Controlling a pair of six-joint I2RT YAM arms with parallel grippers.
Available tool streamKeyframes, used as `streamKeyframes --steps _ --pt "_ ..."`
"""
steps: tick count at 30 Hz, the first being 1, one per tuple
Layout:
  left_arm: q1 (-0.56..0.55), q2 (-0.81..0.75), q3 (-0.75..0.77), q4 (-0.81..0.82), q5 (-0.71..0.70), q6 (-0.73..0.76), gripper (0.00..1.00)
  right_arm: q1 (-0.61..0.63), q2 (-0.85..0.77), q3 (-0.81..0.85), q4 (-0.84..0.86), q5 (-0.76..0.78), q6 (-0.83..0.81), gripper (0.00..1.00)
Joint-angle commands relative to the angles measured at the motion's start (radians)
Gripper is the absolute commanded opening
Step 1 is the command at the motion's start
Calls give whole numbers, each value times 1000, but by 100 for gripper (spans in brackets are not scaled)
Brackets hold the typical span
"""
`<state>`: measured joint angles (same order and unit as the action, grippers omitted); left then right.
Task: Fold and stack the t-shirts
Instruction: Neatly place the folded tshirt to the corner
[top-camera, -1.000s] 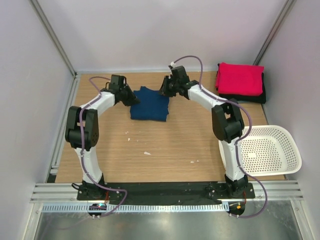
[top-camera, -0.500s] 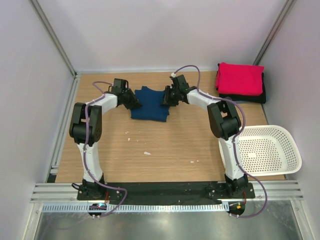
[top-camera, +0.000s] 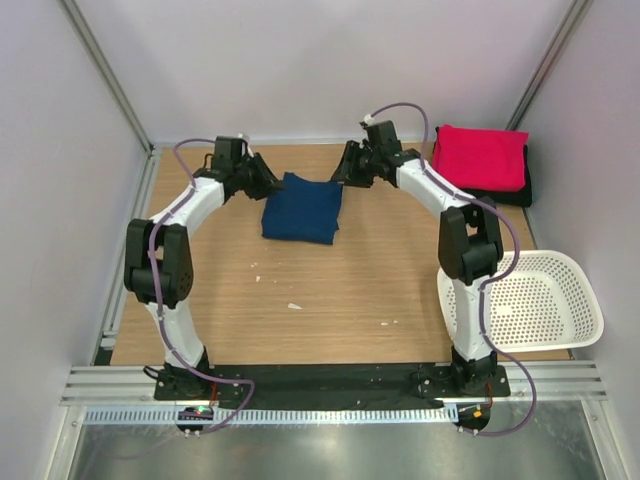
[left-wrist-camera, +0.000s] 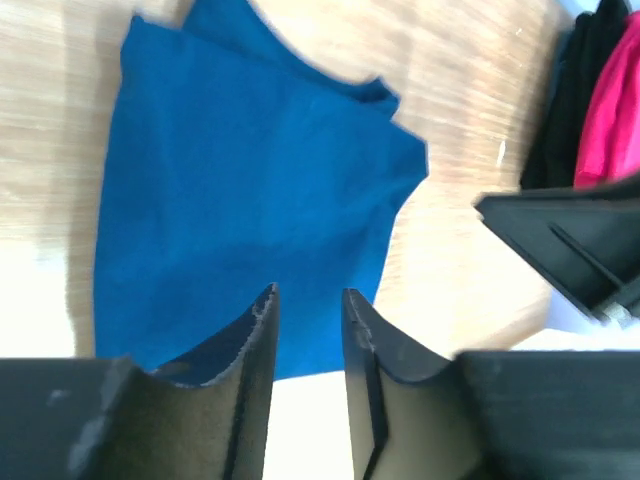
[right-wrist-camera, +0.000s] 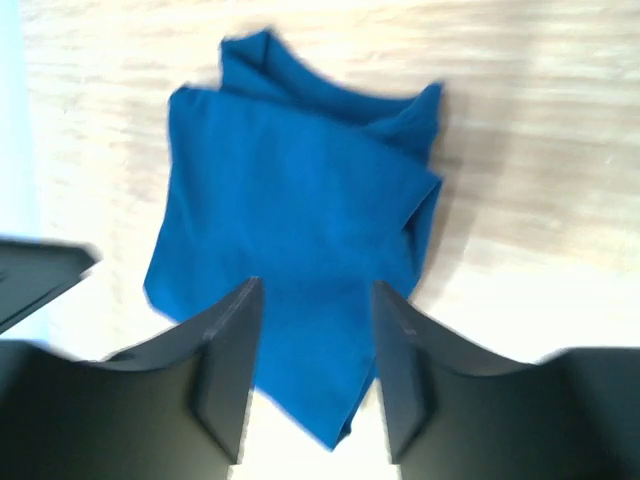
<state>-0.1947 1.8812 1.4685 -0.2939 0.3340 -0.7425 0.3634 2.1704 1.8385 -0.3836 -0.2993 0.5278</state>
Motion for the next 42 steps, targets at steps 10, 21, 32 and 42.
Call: streamKeyframes --steps 10,21,32,42 --pt "-141 5 -157 67 68 -37 13 69 -144 -246 38 54 -51 28" --pt "-215 168 -194 82 43 -63 8 71 -147 -351 45 78 -52 18" --pt "-212 -33 -97 -39 70 14 46 71 -186 -317 109 80 78 78" --pt "-50 -240 4 -310 -35 83 70 83 -123 -413 287 124 310 83"
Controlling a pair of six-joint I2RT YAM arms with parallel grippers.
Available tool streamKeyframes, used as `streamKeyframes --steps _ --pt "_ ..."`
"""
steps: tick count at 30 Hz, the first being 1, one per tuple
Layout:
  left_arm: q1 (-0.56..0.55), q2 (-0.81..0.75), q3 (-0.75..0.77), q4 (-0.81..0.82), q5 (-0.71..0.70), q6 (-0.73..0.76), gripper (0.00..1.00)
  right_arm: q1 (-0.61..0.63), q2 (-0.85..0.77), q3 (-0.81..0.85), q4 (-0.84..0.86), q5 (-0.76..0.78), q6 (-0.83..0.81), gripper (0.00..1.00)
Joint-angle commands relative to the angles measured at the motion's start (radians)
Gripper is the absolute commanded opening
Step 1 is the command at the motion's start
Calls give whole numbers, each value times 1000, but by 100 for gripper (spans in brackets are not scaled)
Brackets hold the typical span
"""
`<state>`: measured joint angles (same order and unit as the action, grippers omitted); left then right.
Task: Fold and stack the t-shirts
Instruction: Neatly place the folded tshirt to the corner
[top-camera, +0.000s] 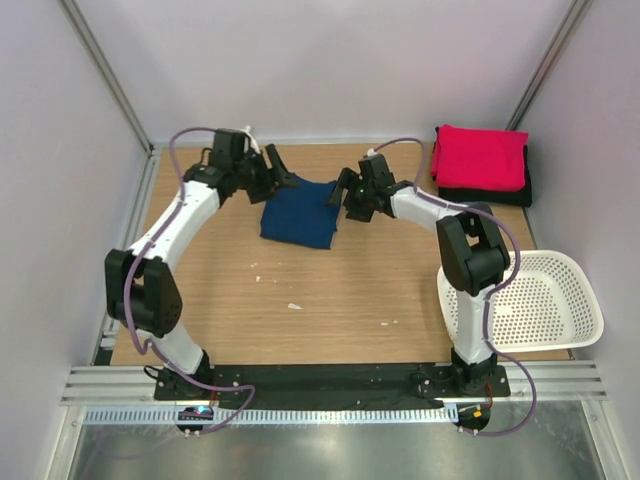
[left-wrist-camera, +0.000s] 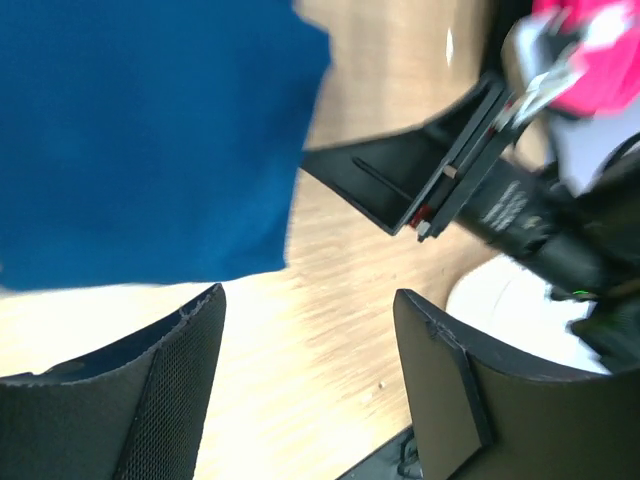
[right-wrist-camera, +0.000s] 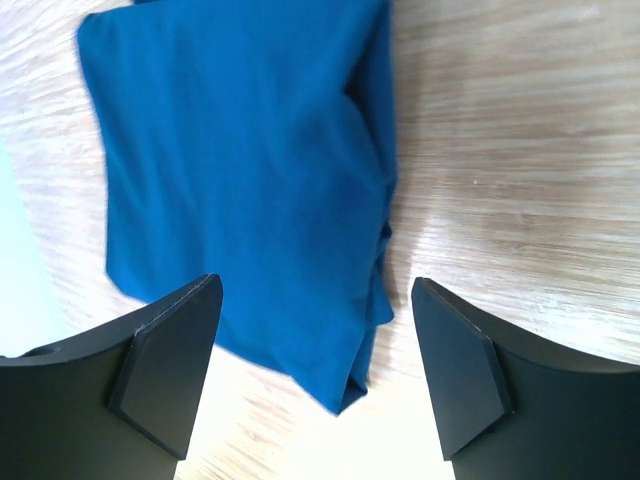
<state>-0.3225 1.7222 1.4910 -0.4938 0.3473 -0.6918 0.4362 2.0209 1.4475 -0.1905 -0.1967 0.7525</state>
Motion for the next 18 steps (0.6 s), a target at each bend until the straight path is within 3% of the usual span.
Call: streamKeyframes --steps 1,6,12,17,18 --pt "95 -107 -52 -112 -57 32 70 18 38 -21 101 19 85 83" --pt "203 -232 -109 -178 -93 54 72 47 94 -1 106 49 103 82" --pt "229 -294 -103 -259 -125 61 77 59 140 -4 97 97 122 78" --pt "232 -348 -109 -284 -157 60 78 65 174 -19 106 106 134 57" --pt "234 -354 -113 -295 -165 61 78 67 177 -19 106 106 133 44"
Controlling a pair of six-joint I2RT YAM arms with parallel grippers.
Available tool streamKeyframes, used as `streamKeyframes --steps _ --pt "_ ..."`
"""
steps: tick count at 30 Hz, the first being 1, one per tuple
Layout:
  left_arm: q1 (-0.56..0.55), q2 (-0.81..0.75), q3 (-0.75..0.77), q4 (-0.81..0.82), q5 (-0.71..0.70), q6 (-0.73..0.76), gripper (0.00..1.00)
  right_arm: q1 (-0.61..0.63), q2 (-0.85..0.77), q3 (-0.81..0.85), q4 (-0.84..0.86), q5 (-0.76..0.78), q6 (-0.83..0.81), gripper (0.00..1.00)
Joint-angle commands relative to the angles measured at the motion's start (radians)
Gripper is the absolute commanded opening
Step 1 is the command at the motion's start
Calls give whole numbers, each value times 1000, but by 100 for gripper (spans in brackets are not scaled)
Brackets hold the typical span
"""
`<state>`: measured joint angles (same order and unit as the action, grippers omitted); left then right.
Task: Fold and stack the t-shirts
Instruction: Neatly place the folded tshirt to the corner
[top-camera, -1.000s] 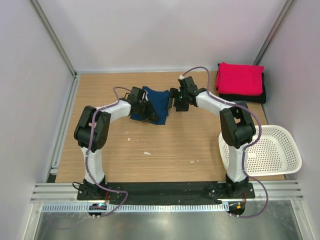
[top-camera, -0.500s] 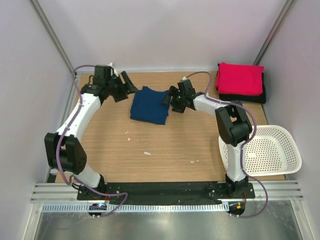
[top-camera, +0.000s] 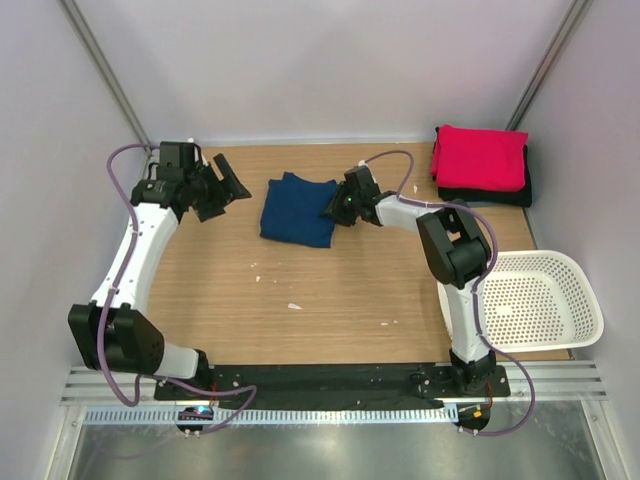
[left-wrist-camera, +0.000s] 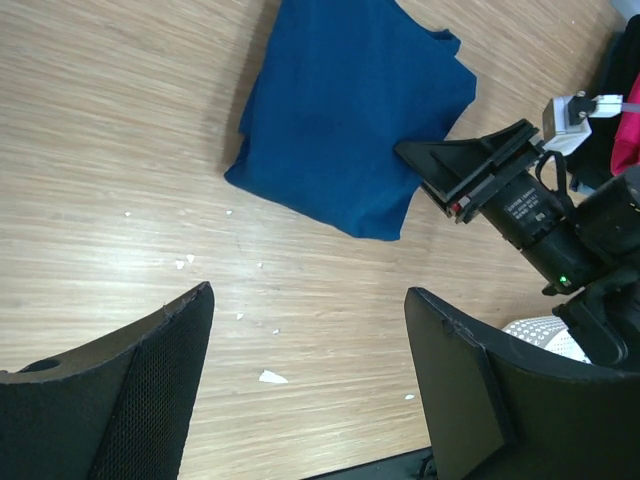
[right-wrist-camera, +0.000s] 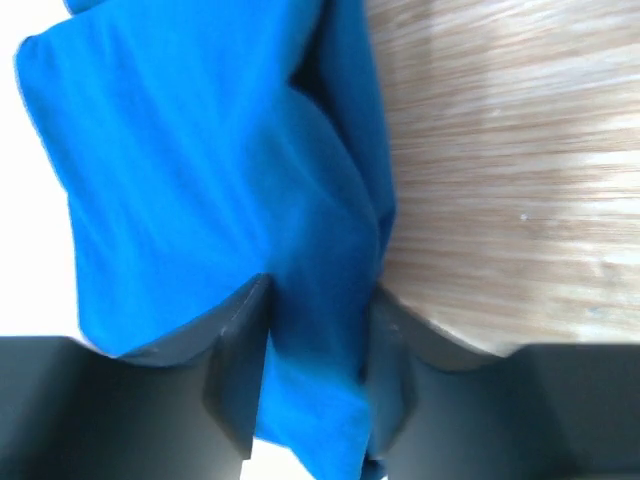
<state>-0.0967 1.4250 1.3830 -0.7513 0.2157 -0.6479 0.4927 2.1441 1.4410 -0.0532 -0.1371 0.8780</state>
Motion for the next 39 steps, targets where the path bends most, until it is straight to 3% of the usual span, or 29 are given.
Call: streamKeyframes --steps 1,2,3,5,16,23,33,39 --pt "9 -61 -9 -39 -39 17 79 9 54 -8 -39 53 4 36" --pt "12 -70 -12 -40 -38 21 79 9 50 -4 -49 69 -4 28" --pt "14 -75 -16 -45 -39 24 79 4 42 2 -74 80 -28 10" --pt "17 -84 -21 -46 -41 33 79 -9 17 24 -102 103 -57 1" --pt "55 -69 1 -19 -19 93 79 -167 -72 255 -447 129 -492 1" --pt "68 -55 10 -5 -18 106 79 -258 17 528 -692 191 -724 1" --pt "74 -40 2 29 -4 100 79 -319 105 961 -849 214 -849 1" --pt "80 -28 -15 32 -1 105 79 -332 89 990 -887 218 -912 2"
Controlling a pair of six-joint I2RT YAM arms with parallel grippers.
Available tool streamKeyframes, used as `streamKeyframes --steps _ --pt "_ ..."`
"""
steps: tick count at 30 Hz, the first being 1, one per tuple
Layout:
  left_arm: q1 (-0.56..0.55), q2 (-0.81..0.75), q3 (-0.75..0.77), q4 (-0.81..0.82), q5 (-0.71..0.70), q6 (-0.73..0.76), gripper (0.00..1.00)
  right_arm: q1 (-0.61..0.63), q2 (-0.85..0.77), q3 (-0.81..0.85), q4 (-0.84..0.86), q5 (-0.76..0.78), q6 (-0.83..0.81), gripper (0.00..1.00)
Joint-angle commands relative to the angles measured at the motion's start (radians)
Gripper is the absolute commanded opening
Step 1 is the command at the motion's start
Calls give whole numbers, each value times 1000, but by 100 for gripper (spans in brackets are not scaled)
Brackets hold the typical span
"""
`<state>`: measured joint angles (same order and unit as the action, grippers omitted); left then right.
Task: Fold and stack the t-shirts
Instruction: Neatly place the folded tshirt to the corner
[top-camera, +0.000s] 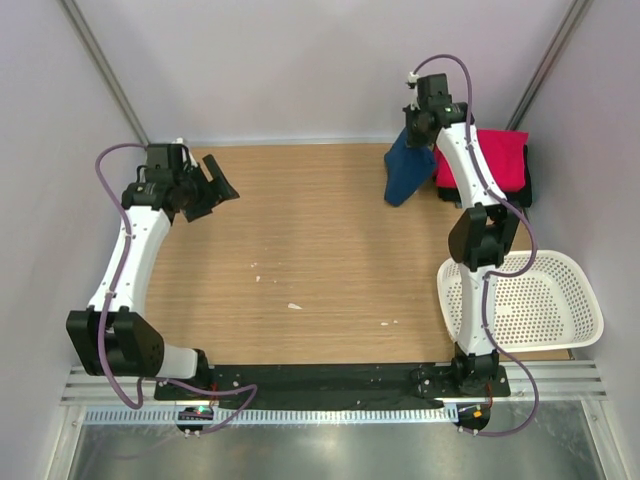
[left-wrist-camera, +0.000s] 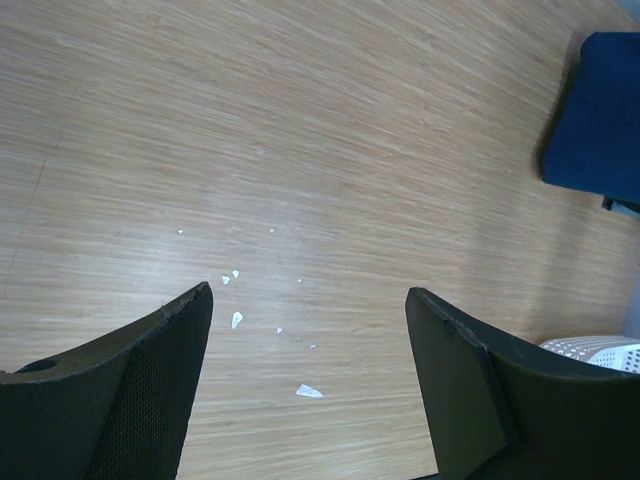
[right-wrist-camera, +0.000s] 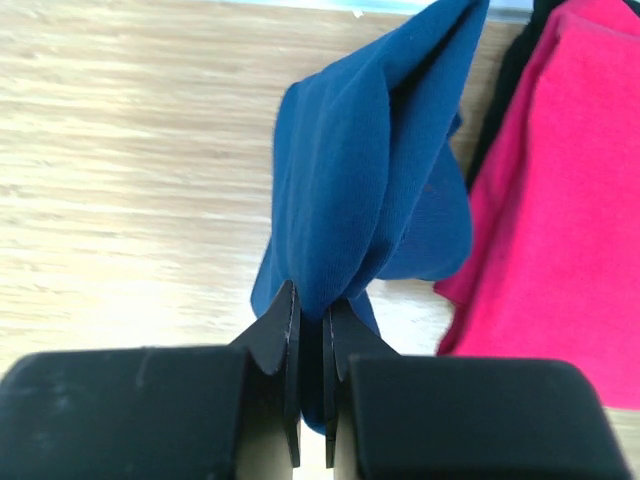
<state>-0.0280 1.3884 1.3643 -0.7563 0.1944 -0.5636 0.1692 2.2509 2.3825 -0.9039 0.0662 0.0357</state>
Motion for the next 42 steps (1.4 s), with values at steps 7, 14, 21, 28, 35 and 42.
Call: streamKeyframes --steps 7,14,21,28,35,42 --pt "13 38 5 54 48 16 79 -43 -19 63 -40 24 -138 1" --pt "14 50 12 55 54 13 79 -73 -33 150 25 6 -129 1" --pt "16 64 13 71 80 -9 79 -80 -71 171 103 -5 -108 1" --pt "16 73 21 72 83 -13 79 -109 -119 185 99 -26 -115 1" --pt "16 74 18 75 102 -24 79 -154 -158 182 94 -46 -108 1" --pt "16 77 18 77 109 -33 79 -243 -174 110 111 -155 -109 1"
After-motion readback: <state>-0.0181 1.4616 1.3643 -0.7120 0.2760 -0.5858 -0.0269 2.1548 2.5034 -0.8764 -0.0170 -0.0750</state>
